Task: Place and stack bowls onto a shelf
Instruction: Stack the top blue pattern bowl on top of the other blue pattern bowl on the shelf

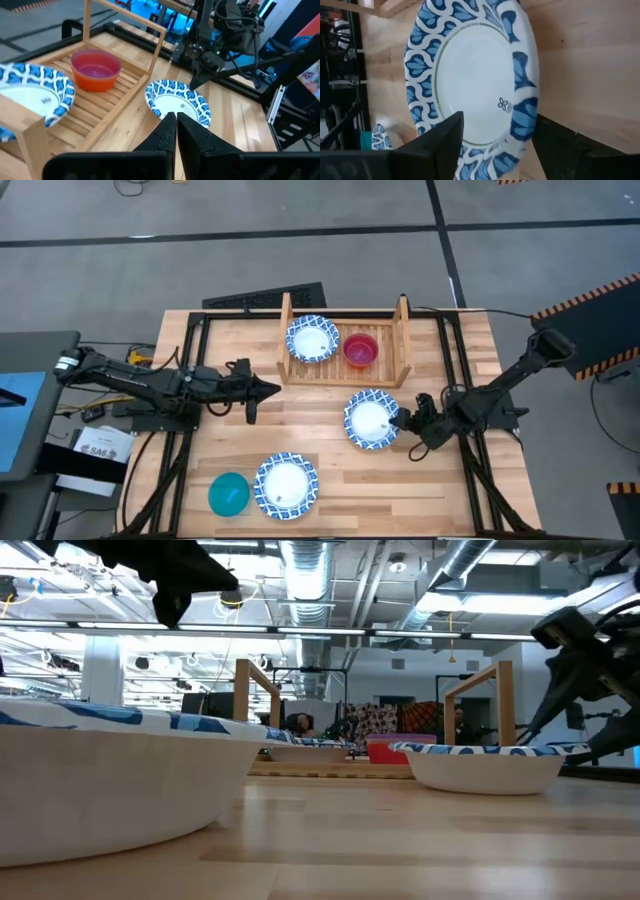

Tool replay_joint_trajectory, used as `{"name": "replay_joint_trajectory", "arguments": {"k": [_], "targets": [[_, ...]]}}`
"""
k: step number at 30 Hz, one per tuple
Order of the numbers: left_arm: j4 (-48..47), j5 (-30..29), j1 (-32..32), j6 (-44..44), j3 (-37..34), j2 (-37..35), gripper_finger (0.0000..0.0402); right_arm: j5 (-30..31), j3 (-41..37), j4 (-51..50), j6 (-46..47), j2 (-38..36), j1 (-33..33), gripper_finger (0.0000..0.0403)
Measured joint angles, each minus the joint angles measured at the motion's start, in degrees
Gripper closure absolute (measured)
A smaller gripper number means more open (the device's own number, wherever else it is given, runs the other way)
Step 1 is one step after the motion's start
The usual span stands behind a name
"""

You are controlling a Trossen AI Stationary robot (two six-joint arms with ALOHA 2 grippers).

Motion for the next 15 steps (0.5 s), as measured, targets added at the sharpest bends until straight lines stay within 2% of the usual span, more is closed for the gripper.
{"name": "replay_joint_trajectory", "arguments": {"k": [4,10,11,15], "targets": [[2.43,-3.47,-0.04,3.10,0.00,-1.80,0.0401,-0.85,0.00,0.28,-0.47,0.00,-1.26,0.0205],[3.26,-6.41,-0.04,8.69,0.02,-8.61,0.0401,-0.79,0.69,0.62,-1.27,0.00,-0.58,0.0369],[3.07,-6.43,-0.04,9.31,0.02,-10.30,0.0401,-0.84,1.30,0.72,-2.36,0.00,-0.26,0.0381],[3.08,-8.53,-0.04,11.89,0.02,-15.94,0.0402,-1.95,5.27,1.09,-6.37,0.21,0.13,0.0379]]}}
